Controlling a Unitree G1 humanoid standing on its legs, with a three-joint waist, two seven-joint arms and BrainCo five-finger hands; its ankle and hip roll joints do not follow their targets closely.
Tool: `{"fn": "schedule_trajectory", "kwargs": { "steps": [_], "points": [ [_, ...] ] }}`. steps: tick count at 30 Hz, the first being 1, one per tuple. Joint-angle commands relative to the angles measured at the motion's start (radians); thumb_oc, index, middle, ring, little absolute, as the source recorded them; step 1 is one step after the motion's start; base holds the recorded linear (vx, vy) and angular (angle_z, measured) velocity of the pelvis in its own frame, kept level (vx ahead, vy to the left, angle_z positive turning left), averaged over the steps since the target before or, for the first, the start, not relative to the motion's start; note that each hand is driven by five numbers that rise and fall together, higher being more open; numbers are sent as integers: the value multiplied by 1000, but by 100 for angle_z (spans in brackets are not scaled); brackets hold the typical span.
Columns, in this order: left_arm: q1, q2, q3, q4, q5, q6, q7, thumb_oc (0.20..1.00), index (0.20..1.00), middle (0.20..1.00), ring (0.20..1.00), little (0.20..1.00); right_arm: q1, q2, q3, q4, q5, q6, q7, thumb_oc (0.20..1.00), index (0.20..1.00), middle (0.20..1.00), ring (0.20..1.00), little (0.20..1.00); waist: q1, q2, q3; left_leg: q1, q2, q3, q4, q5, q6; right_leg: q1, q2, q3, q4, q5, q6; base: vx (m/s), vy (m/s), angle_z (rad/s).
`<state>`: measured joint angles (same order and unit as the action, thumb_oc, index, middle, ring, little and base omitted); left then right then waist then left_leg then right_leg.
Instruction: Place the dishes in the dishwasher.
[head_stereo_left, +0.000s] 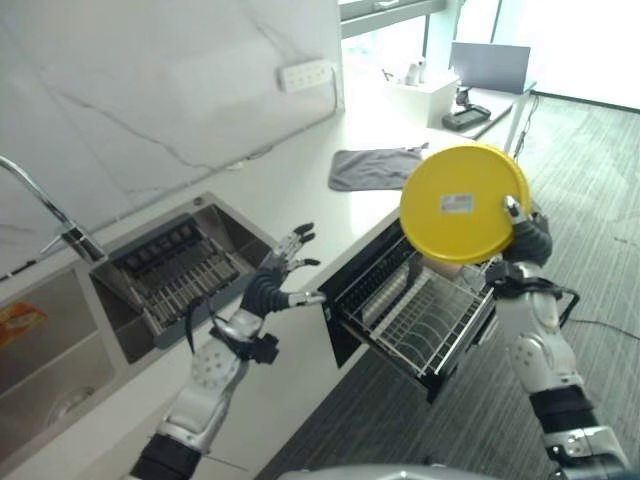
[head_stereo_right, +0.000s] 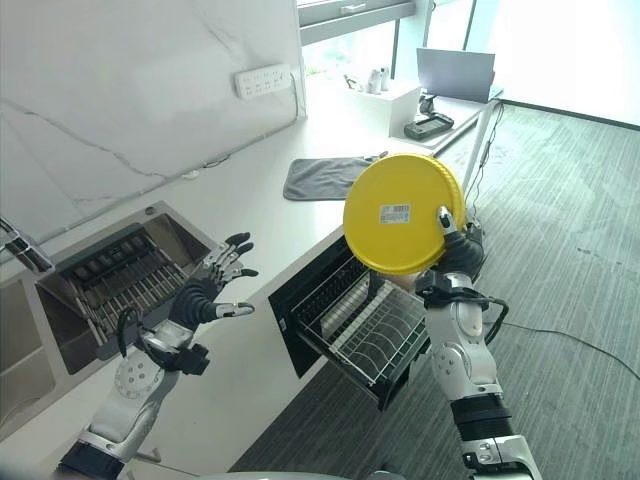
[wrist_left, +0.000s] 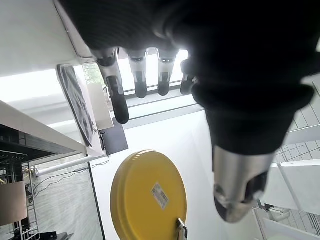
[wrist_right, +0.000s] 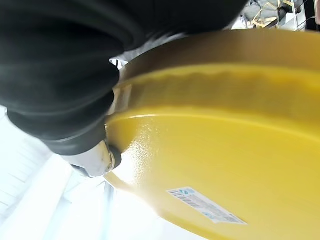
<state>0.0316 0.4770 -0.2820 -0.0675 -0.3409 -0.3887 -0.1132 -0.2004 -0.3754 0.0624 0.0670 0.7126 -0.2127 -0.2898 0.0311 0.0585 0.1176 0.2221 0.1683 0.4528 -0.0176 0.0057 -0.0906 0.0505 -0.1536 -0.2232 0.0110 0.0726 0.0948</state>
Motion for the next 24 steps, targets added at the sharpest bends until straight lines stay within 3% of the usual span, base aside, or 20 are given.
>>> {"fn": "schedule_trajectory", "kwargs": {
  "steps": [1, 4, 10, 11, 15, 24],
  "points": [
    [-27, 34, 15, -55, -15, -42, 2, 1000, 1000, 1000, 1000, 1000, -53, -39, -60, -61, -138, 3, 32, 200, 200, 200, 200, 200, 18, -41, 59, -67, -33, -48, 183, -145, 55, 112, -96, -81, 24, -88, 37, 72, -37, 0],
    [-69, 54, 2, -52, -17, -65, 21, 1000, 1000, 1000, 1000, 1000, -94, -98, -59, 25, -188, -9, 38, 200, 200, 200, 200, 200, 25, -38, 100, -120, -25, -58, 218, -153, 55, 59, -109, -80, 55, -86, 50, -28, -22, 0],
    [-215, 108, -20, -27, -26, -97, 87, 1000, 1000, 1000, 1000, 1000, -268, -185, -48, 174, -152, -56, 24, 200, 200, 200, 200, 200, 37, -30, 195, -234, -20, -92, 263, -166, 54, -45, -109, -63, 88, -95, 64, -204, -42, -2],
    [-280, 132, -17, -20, -12, -105, 118, 1000, 1000, 1000, 1000, 1000, -354, -231, -51, 265, -128, -95, 45, 200, 200, 200, 200, 200, 48, -22, 250, -292, -17, -113, 277, -162, 48, -96, -114, -65, 100, -96, 73, -233, -27, -5],
    [-330, 162, 14, -22, -8, -113, 150, 1000, 1000, 1000, 1000, 1000, -462, -302, -26, 385, -114, -123, 91, 200, 200, 200, 200, 200, 68, -9, 319, -402, -2, -143, 327, -152, 36, -196, -131, -77, 149, -103, 80, -184, -32, -6],
    [-345, 183, 22, -31, -7, -118, 125, 1000, 1000, 1000, 1000, 1000, -575, -346, 56, 476, -211, -164, 110, 200, 200, 200, 200, 200, 102, -4, 374, -516, 14, -183, 376, -138, 25, -305, -155, -90, 201, -100, 87, -29, -24, 3]
  ]
}}
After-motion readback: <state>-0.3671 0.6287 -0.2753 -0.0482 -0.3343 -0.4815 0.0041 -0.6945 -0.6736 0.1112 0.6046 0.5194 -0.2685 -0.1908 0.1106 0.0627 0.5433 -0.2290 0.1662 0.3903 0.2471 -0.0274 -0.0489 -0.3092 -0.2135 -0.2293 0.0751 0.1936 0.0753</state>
